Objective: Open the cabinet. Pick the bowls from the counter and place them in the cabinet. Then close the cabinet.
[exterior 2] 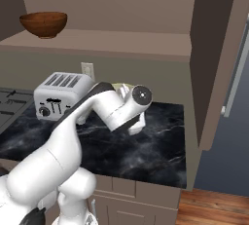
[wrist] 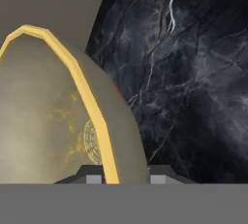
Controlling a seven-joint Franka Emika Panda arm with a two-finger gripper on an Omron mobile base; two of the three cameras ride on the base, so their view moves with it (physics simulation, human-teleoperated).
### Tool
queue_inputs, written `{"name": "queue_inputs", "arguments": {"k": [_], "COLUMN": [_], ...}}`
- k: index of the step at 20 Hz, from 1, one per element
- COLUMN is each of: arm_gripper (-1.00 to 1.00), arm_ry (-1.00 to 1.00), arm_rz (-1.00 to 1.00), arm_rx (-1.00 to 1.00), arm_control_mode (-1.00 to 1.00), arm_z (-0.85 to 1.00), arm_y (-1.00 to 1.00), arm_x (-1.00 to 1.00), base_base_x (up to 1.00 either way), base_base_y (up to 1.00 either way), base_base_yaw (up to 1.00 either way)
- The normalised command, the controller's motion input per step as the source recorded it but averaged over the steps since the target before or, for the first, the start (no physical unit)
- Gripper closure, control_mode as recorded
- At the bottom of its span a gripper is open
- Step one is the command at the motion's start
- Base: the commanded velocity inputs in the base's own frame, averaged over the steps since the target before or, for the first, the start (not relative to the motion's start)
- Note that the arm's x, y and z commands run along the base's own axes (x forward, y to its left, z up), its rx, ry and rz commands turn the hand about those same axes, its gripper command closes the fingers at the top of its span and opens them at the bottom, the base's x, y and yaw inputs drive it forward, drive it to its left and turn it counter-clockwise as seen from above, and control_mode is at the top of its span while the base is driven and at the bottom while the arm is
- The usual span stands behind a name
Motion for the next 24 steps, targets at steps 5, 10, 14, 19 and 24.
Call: {"name": "queue_inputs", "arguments": {"k": [5, 10, 14, 19, 24], "arm_gripper": [1.00, 1.00, 1.00, 1.00, 1.00], "arm_ry": [0.00, 0.00, 0.00, -0.10, -0.23], "arm_rz": [-0.06, -0.08, -0.06, -0.04, -0.01], "arm_rx": [-0.01, -0.04, -0.04, -0.03, -0.01], "arm_control_mode": [-1.00, -1.00, -1.00, -1.00, -1.00], "arm_z": [0.31, 0.27, 0.37, 0.43, 0.51], "arm_y": [0.00, 0.00, 0.00, 0.00, 0.00], "arm_x": [-0.43, -0.41, -0.43, -0.52, -0.69], "base_base_x": [0.00, 0.00, 0.00, 0.00, 0.00], "base_base_y": [0.00, 0.00, 0.00, 0.00, 0.00], "base_base_yaw": [0.00, 0.00, 0.00, 0.00, 0.00]}}
